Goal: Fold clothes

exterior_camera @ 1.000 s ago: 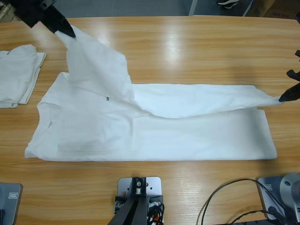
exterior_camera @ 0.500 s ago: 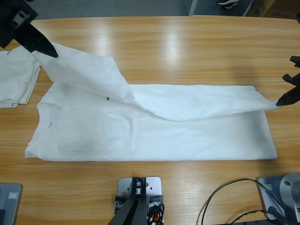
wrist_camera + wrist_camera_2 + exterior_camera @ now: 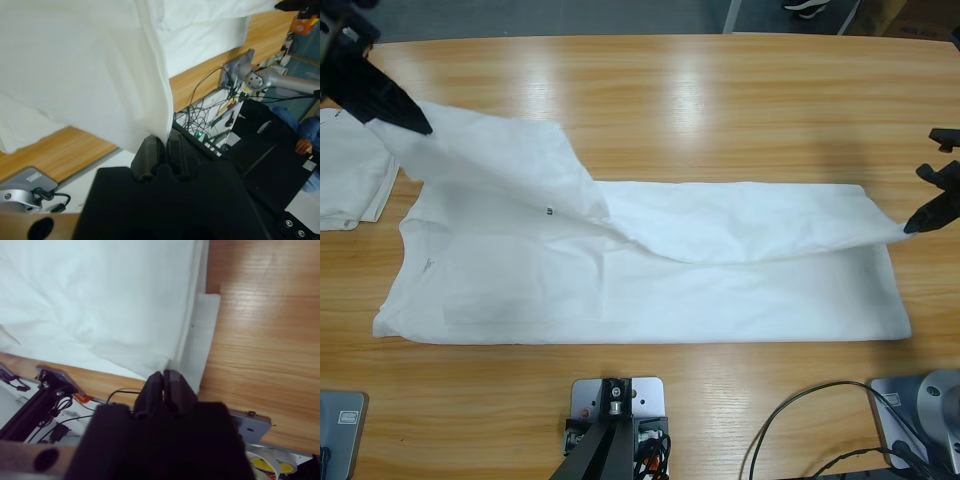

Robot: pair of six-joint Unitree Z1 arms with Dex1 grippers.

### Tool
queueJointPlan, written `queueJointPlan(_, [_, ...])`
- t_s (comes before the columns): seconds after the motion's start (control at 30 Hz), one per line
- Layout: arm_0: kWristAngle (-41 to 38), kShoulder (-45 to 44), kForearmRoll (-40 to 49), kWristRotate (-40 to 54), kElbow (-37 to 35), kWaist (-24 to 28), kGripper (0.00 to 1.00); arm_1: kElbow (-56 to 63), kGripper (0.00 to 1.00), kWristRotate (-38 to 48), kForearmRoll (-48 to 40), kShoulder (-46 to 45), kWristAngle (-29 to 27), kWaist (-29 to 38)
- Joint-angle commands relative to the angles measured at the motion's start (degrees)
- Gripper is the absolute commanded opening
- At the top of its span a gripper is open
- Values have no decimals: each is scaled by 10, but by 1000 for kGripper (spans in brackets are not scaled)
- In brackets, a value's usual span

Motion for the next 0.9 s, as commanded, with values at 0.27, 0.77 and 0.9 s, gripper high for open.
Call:
queueJointPlan(0.27, [11,27,74,11,102,27,0,25,0,-4,11,29,13,-7])
queueJointPlan(0.77, [23,125,14,23,73,22,0,22,0,-4,12,35,12,-7])
queueJointPlan(0.9, [26,148,14,30,85,22,0,22,0,-4,12,40,14,-7])
